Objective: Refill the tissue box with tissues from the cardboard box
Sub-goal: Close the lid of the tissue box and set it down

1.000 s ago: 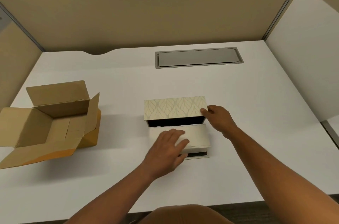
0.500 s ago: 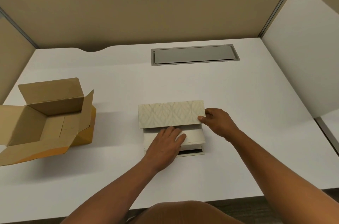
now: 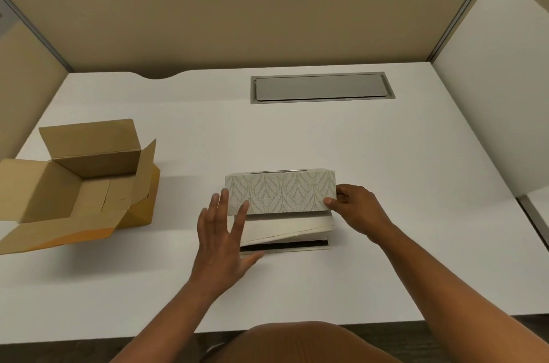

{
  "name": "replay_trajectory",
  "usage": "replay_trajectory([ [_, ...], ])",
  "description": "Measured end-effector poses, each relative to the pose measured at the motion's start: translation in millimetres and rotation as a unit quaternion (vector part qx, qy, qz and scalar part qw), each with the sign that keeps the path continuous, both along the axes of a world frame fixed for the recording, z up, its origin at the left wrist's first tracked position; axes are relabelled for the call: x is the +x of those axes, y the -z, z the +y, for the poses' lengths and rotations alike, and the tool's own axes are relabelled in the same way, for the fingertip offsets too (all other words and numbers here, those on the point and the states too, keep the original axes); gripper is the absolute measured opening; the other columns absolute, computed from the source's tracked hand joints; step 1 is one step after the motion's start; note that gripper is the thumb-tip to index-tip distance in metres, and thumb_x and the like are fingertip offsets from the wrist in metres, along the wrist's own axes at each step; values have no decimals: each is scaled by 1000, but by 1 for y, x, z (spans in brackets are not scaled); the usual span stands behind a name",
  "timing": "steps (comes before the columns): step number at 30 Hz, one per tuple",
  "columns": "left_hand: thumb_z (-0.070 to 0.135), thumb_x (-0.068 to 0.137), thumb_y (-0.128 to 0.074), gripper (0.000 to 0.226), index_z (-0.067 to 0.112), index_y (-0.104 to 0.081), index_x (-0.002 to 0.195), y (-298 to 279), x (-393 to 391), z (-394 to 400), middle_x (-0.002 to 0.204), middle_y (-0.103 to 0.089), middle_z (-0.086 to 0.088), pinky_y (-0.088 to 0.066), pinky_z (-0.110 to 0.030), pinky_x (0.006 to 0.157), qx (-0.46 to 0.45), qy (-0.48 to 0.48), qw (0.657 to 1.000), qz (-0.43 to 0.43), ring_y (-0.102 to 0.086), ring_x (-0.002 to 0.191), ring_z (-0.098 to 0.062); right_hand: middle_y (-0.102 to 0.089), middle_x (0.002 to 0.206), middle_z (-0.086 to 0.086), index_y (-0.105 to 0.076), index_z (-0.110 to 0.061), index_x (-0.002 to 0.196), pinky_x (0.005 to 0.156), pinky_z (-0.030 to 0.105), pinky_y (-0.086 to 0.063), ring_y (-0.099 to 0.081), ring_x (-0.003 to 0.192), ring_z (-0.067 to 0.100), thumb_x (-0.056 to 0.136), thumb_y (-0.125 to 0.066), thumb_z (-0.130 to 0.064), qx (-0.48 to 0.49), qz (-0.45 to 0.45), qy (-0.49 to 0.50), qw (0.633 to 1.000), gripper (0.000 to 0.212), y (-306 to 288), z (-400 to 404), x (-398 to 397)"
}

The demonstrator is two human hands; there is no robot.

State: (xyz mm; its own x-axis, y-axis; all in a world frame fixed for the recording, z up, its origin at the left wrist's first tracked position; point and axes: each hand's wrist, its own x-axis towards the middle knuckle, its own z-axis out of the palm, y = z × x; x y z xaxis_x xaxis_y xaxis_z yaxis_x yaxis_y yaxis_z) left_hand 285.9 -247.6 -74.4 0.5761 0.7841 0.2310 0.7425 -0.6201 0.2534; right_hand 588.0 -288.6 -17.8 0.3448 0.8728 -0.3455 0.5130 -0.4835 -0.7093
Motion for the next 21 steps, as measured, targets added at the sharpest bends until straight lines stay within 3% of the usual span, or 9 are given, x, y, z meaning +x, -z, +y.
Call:
replay_trajectory([
  [3,59,63,-86,138,22,5,160,-6,-1,15,166,12,-19,-22,-63,117,-53,6,998,17,3,153,-39,-71,115,-5,-68,-18,118,89,28,-49,-63,101,8,92,-66,-29,2,15,6,1000,28,-1,-3,-1],
  [7,48,64,-91,146,26,21,156,-7,-4,28,164,28,-7,-30,-50,116,-134,2,991,-16,-4,154,-34,-68,110,-8,-66,-17,120,86,25,-44,-59,99,6,93,-65,-28,7,14,6,1000,29,0,-8,-5],
  [10,48,67,-89,150,34,37,146,-3,-6,28,162,33,4,-27,-38,117,-203,-52,976,-61,6,154,-17,-68,110,-7,-66,-18,118,91,38,-53,-62,101,10,93,-65,-30,8,23,12,1000,28,2,-12,-6],
  [12,49,68,-88,149,38,39,143,2,-9,23,166,22,6,-27,-40,120,-256,-95,958,-93,3,154,-13,-68,107,-9,-66,-19,117,93,44,-54,-63,104,11,92,-65,-30,9,26,13,1000,27,3,-13,-6],
  [15,48,67,-89,144,34,26,152,7,-7,13,168,-13,2,-38,-44,114,-335,-159,919,-131,-31,148,-21,-68,108,-8,-66,-18,117,93,46,-54,-63,106,12,91,-66,-30,8,28,17,999,28,4,-15,-6],
  [17,44,70,-88,135,23,11,159,12,-4,8,158,-39,-3,-43,-41,108,-380,-193,893,-145,-48,136,-24,-69,112,-6,-65,-17,118,93,45,-54,-63,107,12,91,-67,-30,5,28,19,999,29,5,-16,-7],
  [21,36,79,-84,88,22,-36,150,18,0,2,126,-65,1,-53,-35,96,-409,-213,867,-191,-65,103,-12,-67,107,-10,-65,-18,117,93,44,-54,-63,108,12,90,-67,-29,0,33,23,999,28,5,-18,-7],
])
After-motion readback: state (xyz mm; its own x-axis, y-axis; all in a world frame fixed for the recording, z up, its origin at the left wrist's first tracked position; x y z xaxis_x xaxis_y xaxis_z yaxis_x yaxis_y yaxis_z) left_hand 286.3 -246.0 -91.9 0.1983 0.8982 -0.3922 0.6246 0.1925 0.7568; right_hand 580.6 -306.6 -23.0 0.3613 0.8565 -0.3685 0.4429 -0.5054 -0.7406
